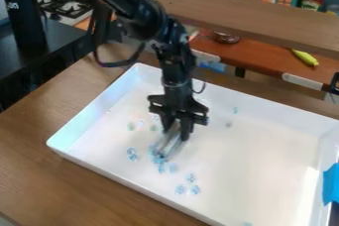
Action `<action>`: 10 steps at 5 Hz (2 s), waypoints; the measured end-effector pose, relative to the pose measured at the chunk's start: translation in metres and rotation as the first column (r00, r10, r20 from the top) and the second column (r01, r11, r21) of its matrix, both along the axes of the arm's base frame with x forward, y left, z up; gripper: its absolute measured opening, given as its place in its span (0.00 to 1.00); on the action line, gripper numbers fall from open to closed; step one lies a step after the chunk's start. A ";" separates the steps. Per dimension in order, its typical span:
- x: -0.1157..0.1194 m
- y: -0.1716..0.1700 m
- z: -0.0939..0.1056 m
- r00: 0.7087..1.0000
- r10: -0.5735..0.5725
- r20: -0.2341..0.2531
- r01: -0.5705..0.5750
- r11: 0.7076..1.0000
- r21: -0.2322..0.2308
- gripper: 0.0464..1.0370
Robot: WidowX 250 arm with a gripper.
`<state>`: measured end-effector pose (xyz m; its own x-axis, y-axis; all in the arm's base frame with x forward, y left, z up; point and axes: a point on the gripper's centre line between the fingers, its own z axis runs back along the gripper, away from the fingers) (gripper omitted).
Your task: Sweep into pile
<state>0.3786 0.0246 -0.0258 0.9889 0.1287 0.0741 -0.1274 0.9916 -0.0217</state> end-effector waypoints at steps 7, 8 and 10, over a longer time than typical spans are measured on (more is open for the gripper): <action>-0.044 -0.074 0.041 0.981 0.015 0.192 -0.014 1.000 -0.006 0.34; -0.039 -0.115 0.031 0.988 0.026 0.150 -0.024 1.000 -0.020 0.34; -0.031 -0.162 0.036 0.990 0.045 0.131 -0.041 0.999 -0.036 0.34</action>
